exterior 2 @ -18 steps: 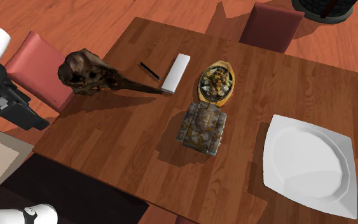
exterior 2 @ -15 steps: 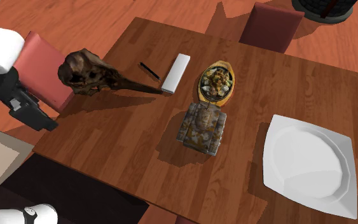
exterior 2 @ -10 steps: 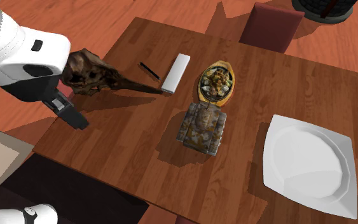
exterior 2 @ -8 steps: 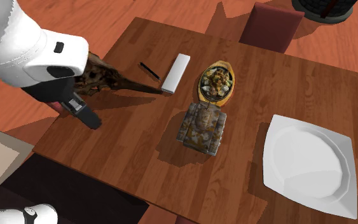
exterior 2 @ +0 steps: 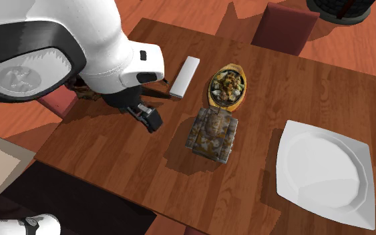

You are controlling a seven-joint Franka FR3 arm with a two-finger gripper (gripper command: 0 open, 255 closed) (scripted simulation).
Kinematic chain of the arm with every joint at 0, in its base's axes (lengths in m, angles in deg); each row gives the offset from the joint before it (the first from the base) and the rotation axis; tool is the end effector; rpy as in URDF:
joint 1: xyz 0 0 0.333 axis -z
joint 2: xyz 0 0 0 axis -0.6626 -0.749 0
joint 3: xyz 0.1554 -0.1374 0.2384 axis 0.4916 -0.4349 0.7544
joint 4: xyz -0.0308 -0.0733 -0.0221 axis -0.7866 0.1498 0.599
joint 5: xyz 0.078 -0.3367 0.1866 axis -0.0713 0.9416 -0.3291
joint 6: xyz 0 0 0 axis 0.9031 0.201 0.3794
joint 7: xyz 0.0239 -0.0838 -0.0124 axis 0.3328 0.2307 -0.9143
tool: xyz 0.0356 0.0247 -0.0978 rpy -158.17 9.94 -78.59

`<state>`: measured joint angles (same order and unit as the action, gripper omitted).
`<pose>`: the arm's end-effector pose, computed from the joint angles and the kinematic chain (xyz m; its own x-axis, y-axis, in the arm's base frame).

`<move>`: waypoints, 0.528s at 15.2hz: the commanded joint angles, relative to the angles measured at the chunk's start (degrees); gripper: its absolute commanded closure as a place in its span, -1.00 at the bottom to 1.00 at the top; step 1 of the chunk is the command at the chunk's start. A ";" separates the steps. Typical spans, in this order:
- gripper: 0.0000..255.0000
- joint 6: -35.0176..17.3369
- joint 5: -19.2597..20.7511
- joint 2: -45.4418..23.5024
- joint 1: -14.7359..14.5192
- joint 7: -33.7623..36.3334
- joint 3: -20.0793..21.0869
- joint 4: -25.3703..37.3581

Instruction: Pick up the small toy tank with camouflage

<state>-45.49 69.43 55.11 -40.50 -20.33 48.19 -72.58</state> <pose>0.4565 -0.1744 0.5313 0.9999 -0.0165 0.0015 -0.0165 -0.9993 0.0350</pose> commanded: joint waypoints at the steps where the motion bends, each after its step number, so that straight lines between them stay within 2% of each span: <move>1: -1.00 -1.37 -1.07 -4.59 0.14 -3.23 -1.55 3.11; 8: -1.00 -2.41 -7.20 -21.21 2.34 -14.04 -4.72 17.53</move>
<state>-47.78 63.32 36.62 -38.60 -32.78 43.76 -57.44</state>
